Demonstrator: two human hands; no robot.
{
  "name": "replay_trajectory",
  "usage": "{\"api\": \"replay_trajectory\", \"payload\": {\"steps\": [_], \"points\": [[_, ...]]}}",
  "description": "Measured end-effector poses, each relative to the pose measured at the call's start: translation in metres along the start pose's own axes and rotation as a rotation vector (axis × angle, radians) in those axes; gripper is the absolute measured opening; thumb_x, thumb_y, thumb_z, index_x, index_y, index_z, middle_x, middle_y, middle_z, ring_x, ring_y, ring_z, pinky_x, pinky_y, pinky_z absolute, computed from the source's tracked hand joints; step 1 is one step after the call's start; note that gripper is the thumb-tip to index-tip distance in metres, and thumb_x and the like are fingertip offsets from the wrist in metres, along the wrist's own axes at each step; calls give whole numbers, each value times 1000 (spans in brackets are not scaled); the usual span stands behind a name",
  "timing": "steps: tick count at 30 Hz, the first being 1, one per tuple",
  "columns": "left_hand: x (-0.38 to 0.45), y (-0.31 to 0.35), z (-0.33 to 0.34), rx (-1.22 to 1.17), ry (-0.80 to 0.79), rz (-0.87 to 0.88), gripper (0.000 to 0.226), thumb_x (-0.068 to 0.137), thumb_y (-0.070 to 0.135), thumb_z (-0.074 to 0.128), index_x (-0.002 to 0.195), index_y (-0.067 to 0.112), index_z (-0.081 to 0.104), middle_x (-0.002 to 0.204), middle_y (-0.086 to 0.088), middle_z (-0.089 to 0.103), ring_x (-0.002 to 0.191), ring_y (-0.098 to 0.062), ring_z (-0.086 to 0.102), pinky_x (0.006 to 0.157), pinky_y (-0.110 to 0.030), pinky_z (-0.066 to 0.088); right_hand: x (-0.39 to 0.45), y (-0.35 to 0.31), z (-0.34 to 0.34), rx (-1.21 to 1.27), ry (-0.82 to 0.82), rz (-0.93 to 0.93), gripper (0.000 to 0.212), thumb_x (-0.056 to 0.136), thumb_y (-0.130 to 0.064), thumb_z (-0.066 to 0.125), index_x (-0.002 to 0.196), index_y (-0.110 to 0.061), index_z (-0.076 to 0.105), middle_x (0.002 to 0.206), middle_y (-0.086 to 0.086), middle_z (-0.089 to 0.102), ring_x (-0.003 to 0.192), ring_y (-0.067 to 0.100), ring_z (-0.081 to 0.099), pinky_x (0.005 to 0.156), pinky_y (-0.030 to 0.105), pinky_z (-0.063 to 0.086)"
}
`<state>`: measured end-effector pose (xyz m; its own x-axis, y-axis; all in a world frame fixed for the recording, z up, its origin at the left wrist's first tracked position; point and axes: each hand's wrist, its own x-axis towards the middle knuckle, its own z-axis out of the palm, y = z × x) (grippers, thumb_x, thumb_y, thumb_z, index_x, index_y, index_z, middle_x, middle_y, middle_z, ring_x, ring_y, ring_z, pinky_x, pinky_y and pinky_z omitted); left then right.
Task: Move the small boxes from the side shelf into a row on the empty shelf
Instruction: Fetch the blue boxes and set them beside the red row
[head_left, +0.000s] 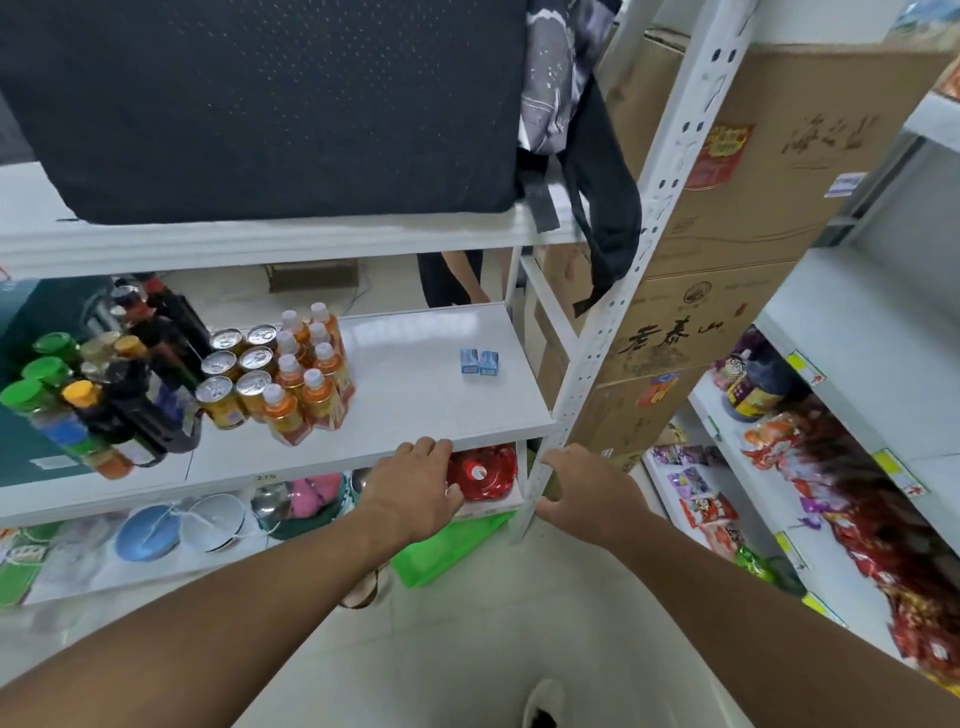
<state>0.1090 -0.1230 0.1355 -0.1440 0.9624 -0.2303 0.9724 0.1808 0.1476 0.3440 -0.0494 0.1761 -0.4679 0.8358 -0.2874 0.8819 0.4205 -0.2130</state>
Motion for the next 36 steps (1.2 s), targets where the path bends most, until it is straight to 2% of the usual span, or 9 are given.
{"api": "replay_trajectory", "payload": {"steps": [3, 7, 12, 15, 21, 26, 31, 32, 36], "points": [[22, 3, 1, 5, -23, -4, 64, 101, 50, 49, 156, 20, 40, 152, -6, 53, 135, -30, 52, 108, -48, 50, 28, 7, -1, 30, -16, -21, 66, 82, -53, 64, 143, -30, 57, 128, 0, 63, 120, 24, 64, 96, 44, 58], [58, 8, -3, 31, -43, -36, 66, 102, 49, 47, 160, 21, 37, 156, -5, 50, 137, -30, 50, 109, -48, 49, 71, 20, -1, 74, -35, -60, 54, 81, -48, 62, 130, -27, 61, 116, -2, 61, 108, 21, 65, 88, 41, 59], [112, 11, -12, 80, -78, -66, 69, 103, 50, 50, 163, 21, 32, 159, -6, 47, 140, -30, 48, 110, -48, 48, 136, 37, -6, 131, -34, -119, 66, 90, -47, 67, 151, -29, 51, 138, -1, 59, 120, 22, 62, 96, 40, 55], [145, 8, -7, 67, -86, -105, 68, 105, 49, 52, 163, 21, 31, 159, -6, 47, 141, -30, 48, 110, -49, 48, 175, 41, -5, 149, -72, -153, 68, 88, -41, 70, 152, -28, 50, 136, -1, 58, 117, 20, 62, 95, 39, 56], [200, -6, 14, -33, -120, -173, 70, 101, 41, 65, 161, 21, 34, 154, -5, 48, 137, -30, 49, 107, -47, 50, 236, 42, -2, 126, -138, -136, 69, 92, -43, 67, 155, -26, 44, 142, 0, 54, 124, 22, 58, 99, 42, 54], [262, -24, 18, -51, -102, -129, 72, 100, 45, 70, 160, 22, 37, 157, -5, 48, 139, -30, 51, 108, -49, 53, 283, 39, -2, 95, -120, -100, 71, 95, -43, 71, 157, -25, 41, 148, 1, 52, 129, 24, 57, 103, 42, 53], [335, -47, 27, -147, -49, -43, 87, 91, 48, 79, 163, 26, 35, 161, -1, 44, 140, -27, 49, 110, -47, 52, 343, 29, 20, 90, -29, -92, 66, 92, -41, 76, 148, -27, 45, 135, 1, 54, 111, 21, 60, 87, 38, 57], [346, -51, 30, -159, -48, -13, 92, 90, 47, 81, 165, 25, 33, 164, -1, 42, 144, -27, 47, 112, -47, 50, 355, 28, 27, 93, -22, -94, 70, 90, -39, 77, 151, -26, 44, 136, 2, 54, 113, 22, 60, 88, 38, 56], [378, -58, 47, -144, -50, 58, 97, 90, 38, 81, 169, 23, 26, 172, 0, 34, 152, -27, 39, 118, -47, 45, 396, 30, 56, 117, -30, -113, 91, 86, -34, 78, 163, -20, 33, 157, 5, 44, 138, 30, 46, 114, 45, 46]]}}
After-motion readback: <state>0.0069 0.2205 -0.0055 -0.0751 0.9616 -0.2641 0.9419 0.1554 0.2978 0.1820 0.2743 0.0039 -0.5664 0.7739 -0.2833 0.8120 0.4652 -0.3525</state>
